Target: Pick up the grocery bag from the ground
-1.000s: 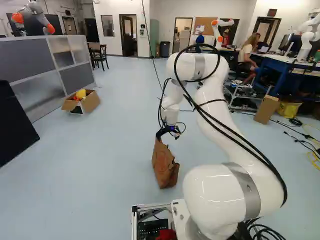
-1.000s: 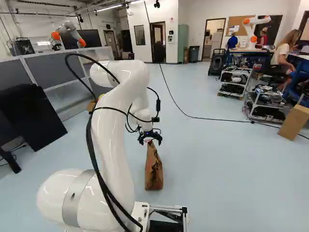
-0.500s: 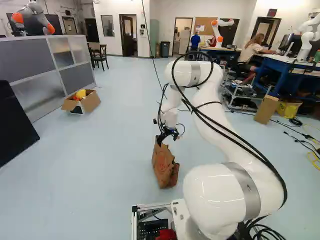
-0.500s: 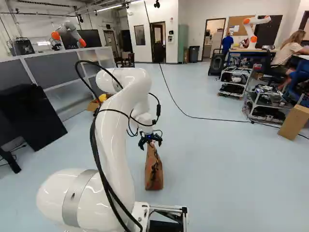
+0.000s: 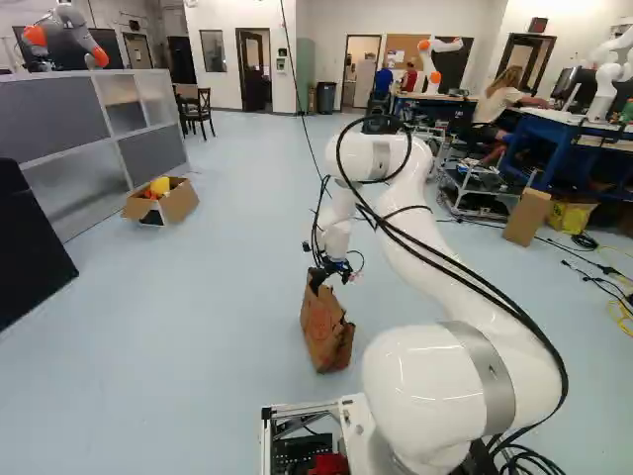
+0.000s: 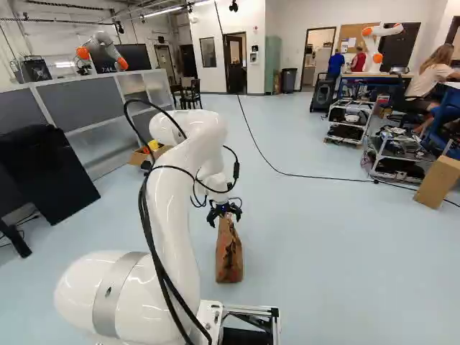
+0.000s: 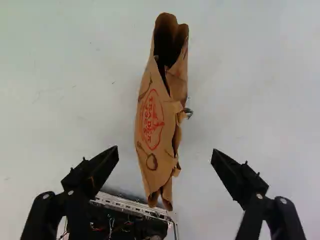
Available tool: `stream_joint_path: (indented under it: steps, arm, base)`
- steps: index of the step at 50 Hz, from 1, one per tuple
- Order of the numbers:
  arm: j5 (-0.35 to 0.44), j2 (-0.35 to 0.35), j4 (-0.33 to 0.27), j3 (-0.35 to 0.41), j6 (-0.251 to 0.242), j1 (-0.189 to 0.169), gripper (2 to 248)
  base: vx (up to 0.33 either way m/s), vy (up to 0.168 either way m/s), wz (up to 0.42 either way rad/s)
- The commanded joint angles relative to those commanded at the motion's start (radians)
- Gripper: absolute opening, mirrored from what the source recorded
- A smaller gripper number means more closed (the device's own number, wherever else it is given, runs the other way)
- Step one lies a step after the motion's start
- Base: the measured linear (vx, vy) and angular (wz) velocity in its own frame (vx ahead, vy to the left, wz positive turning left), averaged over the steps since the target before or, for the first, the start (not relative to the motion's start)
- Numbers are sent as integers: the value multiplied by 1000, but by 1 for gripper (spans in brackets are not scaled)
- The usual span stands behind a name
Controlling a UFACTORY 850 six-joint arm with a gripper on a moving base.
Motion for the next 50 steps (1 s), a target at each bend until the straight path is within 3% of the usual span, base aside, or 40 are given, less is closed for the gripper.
stream_joint_path:
  steps: [50]
  arm:
    - [0, -186, 0, -153, 0, 0, 247]
  base:
    - [0, 0, 0]
